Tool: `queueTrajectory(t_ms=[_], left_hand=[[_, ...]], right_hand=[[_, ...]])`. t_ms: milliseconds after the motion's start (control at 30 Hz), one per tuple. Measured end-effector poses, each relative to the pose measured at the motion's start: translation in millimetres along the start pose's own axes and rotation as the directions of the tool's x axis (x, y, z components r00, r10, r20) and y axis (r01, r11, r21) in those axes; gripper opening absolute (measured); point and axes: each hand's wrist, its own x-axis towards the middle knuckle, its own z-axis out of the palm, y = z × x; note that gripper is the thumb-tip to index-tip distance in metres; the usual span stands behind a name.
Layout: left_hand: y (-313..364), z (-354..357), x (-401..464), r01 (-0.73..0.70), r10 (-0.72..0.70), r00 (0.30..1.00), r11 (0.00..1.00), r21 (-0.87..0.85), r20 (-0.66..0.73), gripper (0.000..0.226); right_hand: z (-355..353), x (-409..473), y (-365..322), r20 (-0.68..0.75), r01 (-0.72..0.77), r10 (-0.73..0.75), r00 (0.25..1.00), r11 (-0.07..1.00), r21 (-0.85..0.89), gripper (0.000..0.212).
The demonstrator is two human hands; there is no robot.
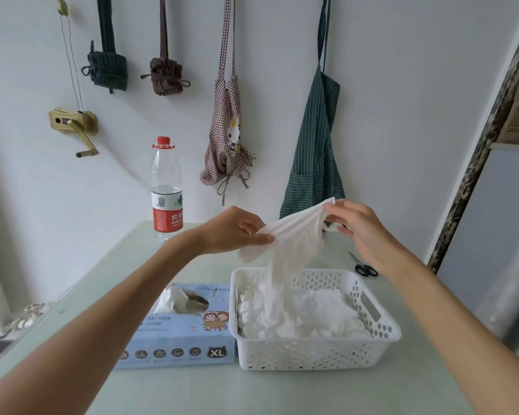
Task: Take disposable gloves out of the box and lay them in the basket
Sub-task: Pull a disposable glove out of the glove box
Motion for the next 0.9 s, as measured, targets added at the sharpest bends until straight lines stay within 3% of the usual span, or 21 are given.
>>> queueTrajectory(t_ms=[100, 167, 267, 367, 533, 667, 800, 900], left_hand=[[-4, 0, 0, 0.01, -0.01, 1.0, 1.0, -0.008, -0.007, 0.021], [-5, 1, 0, 0.022, -0.022, 0.999, 1.0, -0.012, -0.039, 0.023], [-7, 3, 3, 0.052, -0.056, 0.99, 0.998, -0.033, -0.132, 0.02], [-9, 10, 4, 0.076, -0.103, 0.976, 0.987, -0.14, -0.194, 0.012], [-5, 22, 2, 0.029, -0.065, 0.977, 0.985, -0.172, -0.205, 0.009], [1, 17, -9, -0.059, -0.026, 0.919, 0.978, -0.203, -0.392, 0.013], [13, -1, -22, -0.128, 0.066, 0.804, 0.99, -0.064, -0.592, 0.008], [16, -14, -12, -0.04, 0.069, 0.845, 0.997, 0.067, -0.53, 0.014]], right_hand=[[5, 2, 4, -0.123, 0.077, -0.077, 0.989, 0.997, -0.01, 0.015], [4, 2, 8, -0.205, 0.164, -0.201, 0.958, 0.969, -0.184, 0.017], [-2, 1, 17, -0.218, 0.286, -0.422, 0.88, 0.837, -0.467, 0.017], [-5, 0, 25, -0.225, 0.329, -0.551, 0.803, 0.726, -0.604, 0.012], [-5, -6, 32, -0.306, 0.318, -0.527, 0.793, 0.786, -0.53, 0.016], [9, -19, 36, -0.393, 0.329, -0.537, 0.746, 0.811, -0.483, 0.016], [21, -34, 25, -0.401, 0.366, -0.433, 0.807, 0.9, -0.234, 0.022], [16, -34, 27, -0.357, 0.274, -0.292, 0.888, 0.956, -0.101, 0.018]])
